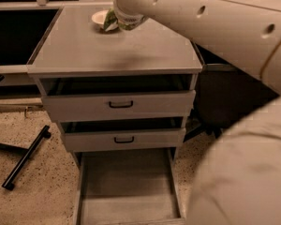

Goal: Pick green jalapeno chip bag from bottom drawer and place on counter

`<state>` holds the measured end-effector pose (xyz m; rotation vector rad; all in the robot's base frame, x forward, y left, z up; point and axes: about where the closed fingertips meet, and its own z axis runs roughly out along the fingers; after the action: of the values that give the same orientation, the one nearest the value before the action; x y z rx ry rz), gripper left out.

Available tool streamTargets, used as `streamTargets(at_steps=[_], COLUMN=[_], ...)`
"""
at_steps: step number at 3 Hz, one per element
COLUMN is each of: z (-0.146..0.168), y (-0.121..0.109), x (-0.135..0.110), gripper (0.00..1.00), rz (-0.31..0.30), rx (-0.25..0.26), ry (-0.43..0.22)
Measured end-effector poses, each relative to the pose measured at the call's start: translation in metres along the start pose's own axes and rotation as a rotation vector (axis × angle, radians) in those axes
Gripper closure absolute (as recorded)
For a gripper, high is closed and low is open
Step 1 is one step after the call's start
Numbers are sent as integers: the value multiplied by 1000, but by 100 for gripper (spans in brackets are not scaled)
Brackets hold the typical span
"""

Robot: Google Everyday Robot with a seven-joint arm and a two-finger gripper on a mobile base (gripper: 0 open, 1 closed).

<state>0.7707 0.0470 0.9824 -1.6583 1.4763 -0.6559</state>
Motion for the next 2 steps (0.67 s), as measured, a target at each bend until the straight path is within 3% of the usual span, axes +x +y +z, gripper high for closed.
streamTargets(at_steps=[1,2], z=[55,93], y=[36,88], x=[33,50], gripper=[100,93], rz=[46,108], rx=[-138,-309], ry=[4,-60])
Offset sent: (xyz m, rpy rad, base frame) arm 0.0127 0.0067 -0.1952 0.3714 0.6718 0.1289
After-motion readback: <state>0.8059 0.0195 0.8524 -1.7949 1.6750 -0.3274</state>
